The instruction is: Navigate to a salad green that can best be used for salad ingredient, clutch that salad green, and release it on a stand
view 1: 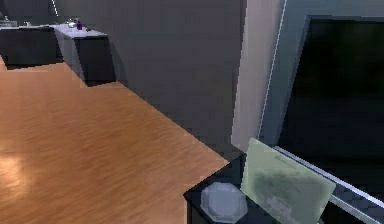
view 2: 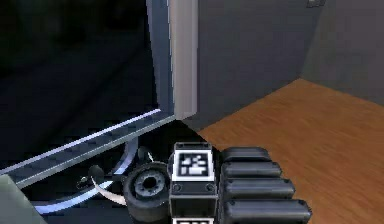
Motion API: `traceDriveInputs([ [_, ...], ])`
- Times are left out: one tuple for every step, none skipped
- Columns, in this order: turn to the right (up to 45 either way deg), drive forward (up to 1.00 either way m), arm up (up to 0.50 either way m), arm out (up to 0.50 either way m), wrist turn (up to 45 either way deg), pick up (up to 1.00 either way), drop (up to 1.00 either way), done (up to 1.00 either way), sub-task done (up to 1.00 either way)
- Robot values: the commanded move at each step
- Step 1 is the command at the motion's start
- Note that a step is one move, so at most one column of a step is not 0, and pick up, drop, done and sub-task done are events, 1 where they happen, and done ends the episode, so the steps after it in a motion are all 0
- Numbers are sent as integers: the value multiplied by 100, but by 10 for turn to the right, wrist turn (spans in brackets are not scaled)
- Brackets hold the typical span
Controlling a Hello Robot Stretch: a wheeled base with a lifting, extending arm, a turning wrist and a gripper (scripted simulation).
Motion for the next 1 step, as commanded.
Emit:
traceDriveInputs([
  [0, 0, 0, 0, 0, 0, 0, 100, 0],
])
